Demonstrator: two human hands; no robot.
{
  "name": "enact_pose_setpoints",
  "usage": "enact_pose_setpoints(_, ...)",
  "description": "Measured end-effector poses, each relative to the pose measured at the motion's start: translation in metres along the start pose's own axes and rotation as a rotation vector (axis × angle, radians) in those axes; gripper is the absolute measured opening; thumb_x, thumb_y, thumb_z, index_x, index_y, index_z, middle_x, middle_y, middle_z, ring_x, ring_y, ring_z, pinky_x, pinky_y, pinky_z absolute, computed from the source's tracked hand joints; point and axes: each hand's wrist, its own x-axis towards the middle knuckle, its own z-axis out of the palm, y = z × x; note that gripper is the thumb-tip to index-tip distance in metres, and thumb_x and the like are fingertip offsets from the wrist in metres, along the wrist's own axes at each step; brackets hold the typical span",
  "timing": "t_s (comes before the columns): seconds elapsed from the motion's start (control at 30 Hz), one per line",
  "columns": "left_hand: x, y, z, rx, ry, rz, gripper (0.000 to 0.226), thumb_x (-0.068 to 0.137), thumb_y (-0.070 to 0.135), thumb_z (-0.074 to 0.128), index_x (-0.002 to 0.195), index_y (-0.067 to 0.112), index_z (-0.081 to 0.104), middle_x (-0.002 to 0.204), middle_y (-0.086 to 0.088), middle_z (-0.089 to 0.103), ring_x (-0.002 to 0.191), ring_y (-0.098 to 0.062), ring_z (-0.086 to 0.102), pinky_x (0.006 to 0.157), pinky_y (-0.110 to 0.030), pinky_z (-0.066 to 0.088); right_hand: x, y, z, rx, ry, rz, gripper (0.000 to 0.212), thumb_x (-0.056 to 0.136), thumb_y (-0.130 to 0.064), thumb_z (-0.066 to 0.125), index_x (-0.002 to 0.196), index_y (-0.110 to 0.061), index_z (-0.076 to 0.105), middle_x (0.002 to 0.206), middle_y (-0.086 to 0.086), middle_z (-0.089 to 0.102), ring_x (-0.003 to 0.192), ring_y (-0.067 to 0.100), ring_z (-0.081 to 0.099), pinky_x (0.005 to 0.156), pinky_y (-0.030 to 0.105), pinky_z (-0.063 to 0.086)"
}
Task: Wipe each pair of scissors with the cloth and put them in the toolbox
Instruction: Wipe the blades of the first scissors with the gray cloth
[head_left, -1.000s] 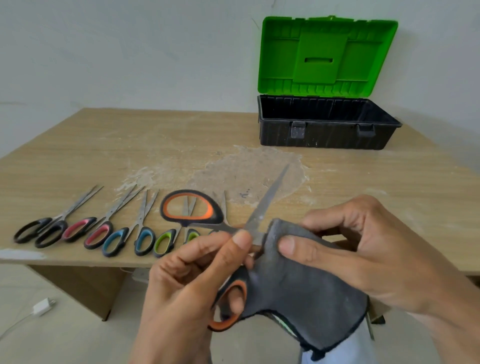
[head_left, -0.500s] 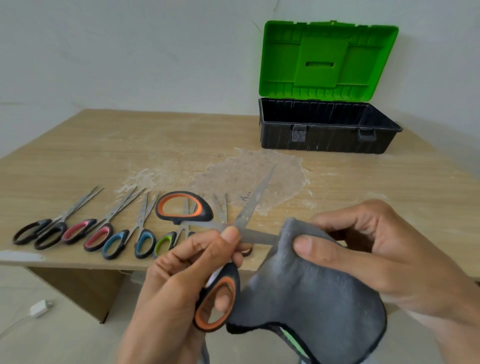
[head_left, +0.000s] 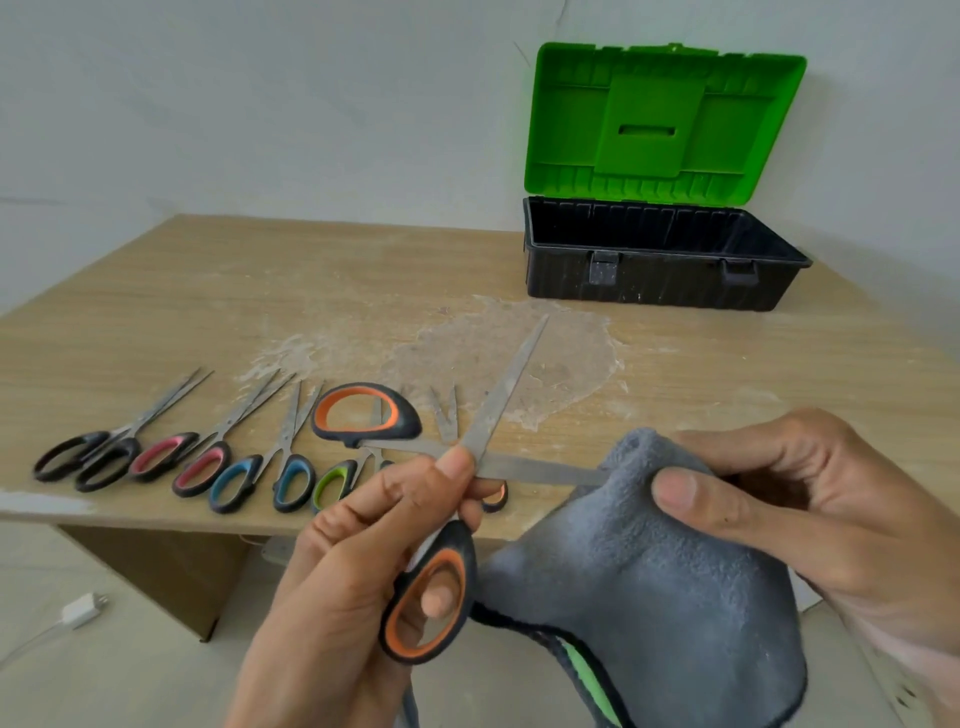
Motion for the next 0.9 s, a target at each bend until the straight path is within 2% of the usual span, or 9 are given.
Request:
enact_pose_setpoints(0.07,-0.003,-0.001,0.001,0.066,0.028,0.08,0.026,0.055,0.024,0.079,0.06,0.0,0.07,0.055,-0.012,0.063,0.023,-0.011,0.037,0.029,-0.009,0.031,0.001,-0.002,0.004,-0.022,-0.015,-0.01,0.03,0.086,-0.044,0.075,0.102,-0.021,0.086,0.099,0.011,0.083,0.097,0.035,0.08,0.088,0.054,0.062)
enact_pose_setpoints(0.27,-0.008,-0.01,0.01,0.234,0.046,0.252,0.024,0.048,0.023,0.078,0.058,0.001,0.071,0.057,-0.02,0.065,0.026,-0.016,0.042,0.031,-0.014,0.034,0.01,-0.01,0.023,-0.141,-0.006,-0.031,0.032,0.089,-0.056,0.071,0.094,-0.028,0.086,0.087,0.009,0.082,0.081,0.036,0.078,0.075,0.059,0.061)
enact_pose_setpoints(0.43,-0.005,-0.007,0.005,0.163,0.032,0.173,0.024,0.051,0.022,0.076,0.058,0.0,0.068,0.051,-0.012,0.059,0.024,-0.013,0.037,0.031,-0.01,0.03,0.013,-0.012,0.025,-0.173,0.008,-0.057,0.029,0.092,-0.054,0.075,0.088,-0.027,0.087,0.077,0.013,0.079,0.071,0.038,0.074,0.06,0.035,0.055)
enact_pose_setpoints(0.53,-0.003,-0.007,0.004,0.125,0.008,0.122,0.024,0.052,0.022,0.075,0.06,0.0,0.069,0.056,-0.012,0.062,0.025,-0.012,0.036,0.031,-0.009,0.03,0.012,-0.014,0.022,-0.167,0.047,-0.07,0.022,0.087,-0.042,0.073,0.079,-0.027,0.087,0.069,0.005,0.078,0.061,0.022,0.074,0.054,0.024,0.052)
enact_pose_setpoints(0.6,-0.001,-0.007,0.003,0.121,0.003,0.123,0.024,0.053,0.02,0.074,0.061,-0.001,0.07,0.06,-0.013,0.066,0.025,-0.012,0.036,0.03,-0.01,0.031,0.009,-0.013,0.019,-0.181,0.077,-0.061,0.028,0.091,-0.047,0.074,0.078,-0.025,0.086,0.064,0.004,0.075,0.057,0.017,0.071,0.054,0.017,0.048)
enact_pose_setpoints(0.7,-0.002,-0.006,0.003,0.185,-0.016,0.168,0.024,0.053,0.021,0.075,0.061,-0.001,0.071,0.061,-0.015,0.067,0.027,-0.014,0.039,0.03,-0.014,0.033,0.007,-0.01,0.012,-0.238,0.094,-0.023,0.047,0.084,-0.06,0.073,0.083,-0.015,0.085,0.071,0.022,0.072,0.066,0.042,0.069,0.057,0.039,0.052)
enact_pose_setpoints(0.77,-0.002,-0.006,0.003,0.223,-0.02,0.203,0.022,0.052,0.021,0.076,0.058,0.001,0.071,0.062,-0.017,0.067,0.027,-0.016,0.04,0.031,-0.015,0.034,0.007,-0.012,0.011,-0.246,0.121,-0.031,0.037,0.088,-0.057,0.075,0.085,-0.021,0.086,0.077,0.017,0.078,0.074,0.039,0.075,0.069,0.054,0.059)
enact_pose_setpoints(0.83,-0.001,-0.008,0.004,0.249,-0.028,0.228,0.021,0.052,0.021,0.077,0.057,0.002,0.071,0.061,-0.018,0.067,0.028,-0.017,0.042,0.031,-0.016,0.035,0.008,-0.013,0.014,-0.213,0.128,-0.042,0.025,0.088,-0.05,0.073,0.086,-0.029,0.087,0.081,0.008,0.082,0.078,0.029,0.079,0.076,0.054,0.059)
enact_pose_setpoints(0.9,-0.001,-0.011,0.006,0.264,-0.033,0.24,0.022,0.052,0.022,0.078,0.057,0.002,0.071,0.058,-0.017,0.065,0.028,-0.017,0.042,0.031,-0.016,0.034,0.01,-0.014,0.021,-0.229,0.061,-0.029,0.028,0.09,-0.058,0.071,0.092,-0.034,0.086,0.086,0.009,0.082,0.083,0.038,0.077,0.08,0.062,0.059)
